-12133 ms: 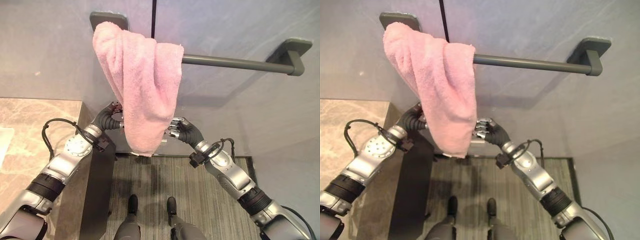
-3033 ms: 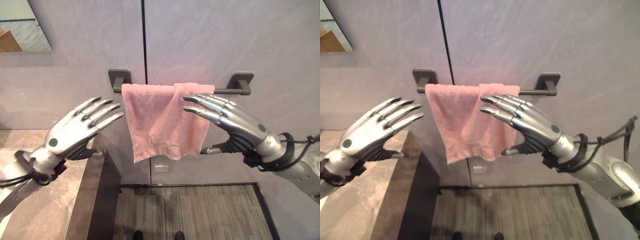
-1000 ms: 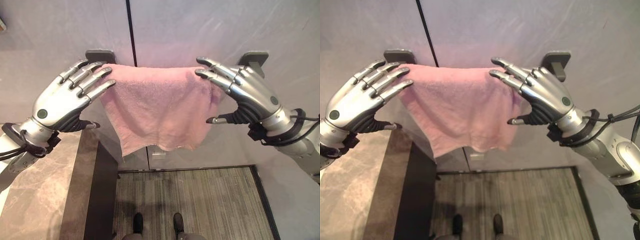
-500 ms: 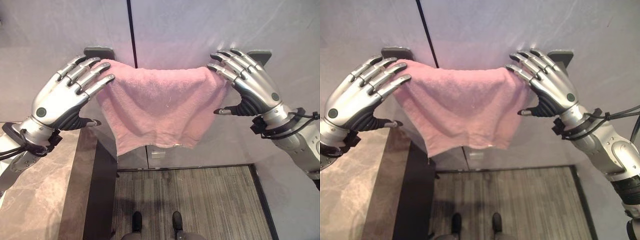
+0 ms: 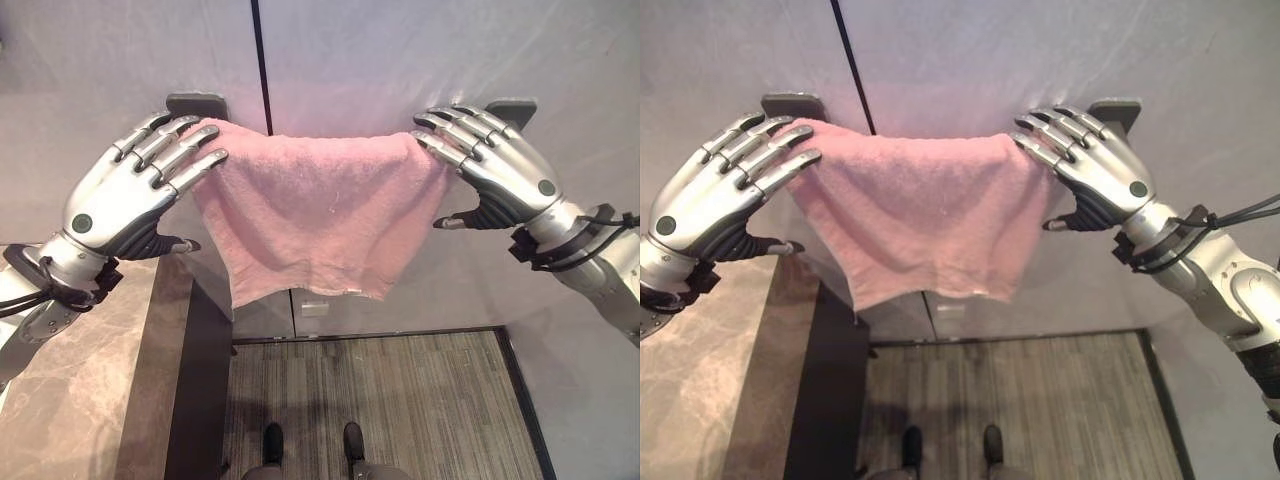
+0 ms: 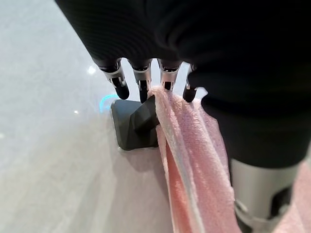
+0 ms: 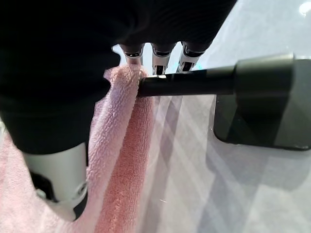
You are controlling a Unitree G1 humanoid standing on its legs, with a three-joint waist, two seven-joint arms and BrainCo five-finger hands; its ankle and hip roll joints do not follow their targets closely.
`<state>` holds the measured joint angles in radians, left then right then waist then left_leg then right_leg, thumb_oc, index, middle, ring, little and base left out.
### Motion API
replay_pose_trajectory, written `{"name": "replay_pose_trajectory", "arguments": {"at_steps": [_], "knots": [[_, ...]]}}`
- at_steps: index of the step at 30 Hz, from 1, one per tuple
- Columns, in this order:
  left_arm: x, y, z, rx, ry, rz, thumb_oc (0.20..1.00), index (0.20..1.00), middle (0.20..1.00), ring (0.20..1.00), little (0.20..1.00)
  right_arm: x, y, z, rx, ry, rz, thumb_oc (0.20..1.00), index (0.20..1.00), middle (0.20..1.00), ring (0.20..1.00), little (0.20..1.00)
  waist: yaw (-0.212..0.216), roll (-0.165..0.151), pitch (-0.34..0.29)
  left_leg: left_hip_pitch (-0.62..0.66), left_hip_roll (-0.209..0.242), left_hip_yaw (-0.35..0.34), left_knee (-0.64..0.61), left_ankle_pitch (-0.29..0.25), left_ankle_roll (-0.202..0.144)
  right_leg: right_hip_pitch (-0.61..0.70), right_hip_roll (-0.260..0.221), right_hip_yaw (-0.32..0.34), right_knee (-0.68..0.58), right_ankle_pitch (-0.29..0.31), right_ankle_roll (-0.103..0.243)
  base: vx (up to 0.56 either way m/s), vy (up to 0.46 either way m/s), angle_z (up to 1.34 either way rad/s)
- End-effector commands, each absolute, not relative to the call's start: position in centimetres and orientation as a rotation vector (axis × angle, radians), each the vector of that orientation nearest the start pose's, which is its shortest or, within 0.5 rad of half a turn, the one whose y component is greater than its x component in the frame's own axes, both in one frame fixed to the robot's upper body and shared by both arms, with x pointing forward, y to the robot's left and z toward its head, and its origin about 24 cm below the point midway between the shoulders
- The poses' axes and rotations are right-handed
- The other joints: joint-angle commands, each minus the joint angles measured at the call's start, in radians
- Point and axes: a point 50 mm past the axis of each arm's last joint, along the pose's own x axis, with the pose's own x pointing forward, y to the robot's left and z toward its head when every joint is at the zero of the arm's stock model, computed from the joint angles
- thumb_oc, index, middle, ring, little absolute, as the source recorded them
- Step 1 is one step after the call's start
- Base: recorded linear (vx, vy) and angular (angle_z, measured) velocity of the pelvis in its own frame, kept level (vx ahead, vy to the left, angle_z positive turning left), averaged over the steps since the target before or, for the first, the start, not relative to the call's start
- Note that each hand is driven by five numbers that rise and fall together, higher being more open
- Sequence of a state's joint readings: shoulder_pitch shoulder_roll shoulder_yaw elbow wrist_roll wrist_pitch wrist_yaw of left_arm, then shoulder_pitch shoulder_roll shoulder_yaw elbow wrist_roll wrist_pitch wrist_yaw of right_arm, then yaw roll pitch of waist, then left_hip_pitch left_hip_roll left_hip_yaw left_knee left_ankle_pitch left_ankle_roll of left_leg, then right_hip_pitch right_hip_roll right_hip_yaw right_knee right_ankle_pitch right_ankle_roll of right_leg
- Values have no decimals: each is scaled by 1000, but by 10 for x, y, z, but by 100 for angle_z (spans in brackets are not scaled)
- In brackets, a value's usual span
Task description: Put brush and paste in cup on sink, flatten towel.
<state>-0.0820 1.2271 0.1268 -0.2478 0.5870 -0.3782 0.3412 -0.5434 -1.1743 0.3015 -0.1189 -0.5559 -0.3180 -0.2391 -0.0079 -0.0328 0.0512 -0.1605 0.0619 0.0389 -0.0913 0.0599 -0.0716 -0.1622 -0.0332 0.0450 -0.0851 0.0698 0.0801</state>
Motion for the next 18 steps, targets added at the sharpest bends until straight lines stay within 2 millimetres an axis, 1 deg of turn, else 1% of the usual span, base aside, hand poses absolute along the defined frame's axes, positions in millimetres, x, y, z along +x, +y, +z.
{"name": "replay_pose_trajectory", "arguments": {"at_steps": [1, 2, 4, 10, 14, 15, 16, 18], "knots": [[240, 244, 257, 1691, -922, -53, 1000, 1000, 1000, 1000, 1000, 297, -250, 241, -1879, -635, 107, 1000, 1000, 1000, 1000, 1000, 26, -4, 10, 52, -18, 0, 4, -36, -21, -2, -47, -49, -2, 38, 70, 0, 0, 0], [240, 244, 257, 1689, -921, -53, 1000, 1000, 1000, 1000, 1000, 298, -250, 241, -1880, -635, 107, 1000, 1000, 1000, 1000, 1000, 26, -3, 10, 52, -18, 0, 4, -36, -21, -2, -47, -50, -2, 38, 70, 0, 0, 0], [240, 242, 255, 1679, -916, -82, 1000, 1000, 1000, 1000, 1000, 300, -258, 241, -1895, -596, 87, 1000, 1000, 1000, 1000, 1000, 25, -1, 9, 54, -19, -1, 4, -36, -21, -1, -46, -48, -2, 39, 69, 0, 0, 0], [240, 237, 247, 1631, -893, -150, 1000, 1000, 1000, 1000, 1000, 304, -273, 239, -1915, -521, 45, 1000, 1000, 1000, 1000, 1000, 22, 7, 4, 58, -17, 4, 4, -36, -23, 1, -45, -46, -2, 39, 69, 0, 0, 0], [241, 232, 243, 1600, -888, -180, 1000, 1000, 1000, 1000, 1000, 306, -284, 232, -1914, -459, 24, 1000, 1000, 1000, 1000, 1000, 18, 12, 1, 59, -18, 2, 4, -35, -23, 4, -44, -45, -2, 37, 68, 0, 0, 0], [242, 232, 243, 1599, -888, -181, 1000, 1000, 1000, 1000, 1000, 307, -284, 232, -1914, -458, 23, 1000, 1000, 1000, 1000, 1000, 19, 12, 1, 59, -18, 2, 4, -35, -23, 5, -44, -46, -2, 37, 67, 0, 0, 0], [243, 233, 240, 1598, -868, -190, 1000, 1000, 1000, 1000, 1000, 306, -291, 228, -1904, -425, 5, 1000, 1000, 1000, 1000, 1000, 18, 17, 1, 60, -18, 1, 4, -35, -23, 6, -44, -48, -2, 36, 67, 0, 0, 0], [243, 234, 239, 1598, -856, -194, 1000, 1000, 1000, 1000, 1000, 306, -295, 226, -1904, -404, 2, 1000, 1000, 1000, 1000, 1000, 19, 19, 1, 61, -17, 1, 4, -34, -24, 7, -44, -49, -2, 36, 67, 0, 0, 0]]}}
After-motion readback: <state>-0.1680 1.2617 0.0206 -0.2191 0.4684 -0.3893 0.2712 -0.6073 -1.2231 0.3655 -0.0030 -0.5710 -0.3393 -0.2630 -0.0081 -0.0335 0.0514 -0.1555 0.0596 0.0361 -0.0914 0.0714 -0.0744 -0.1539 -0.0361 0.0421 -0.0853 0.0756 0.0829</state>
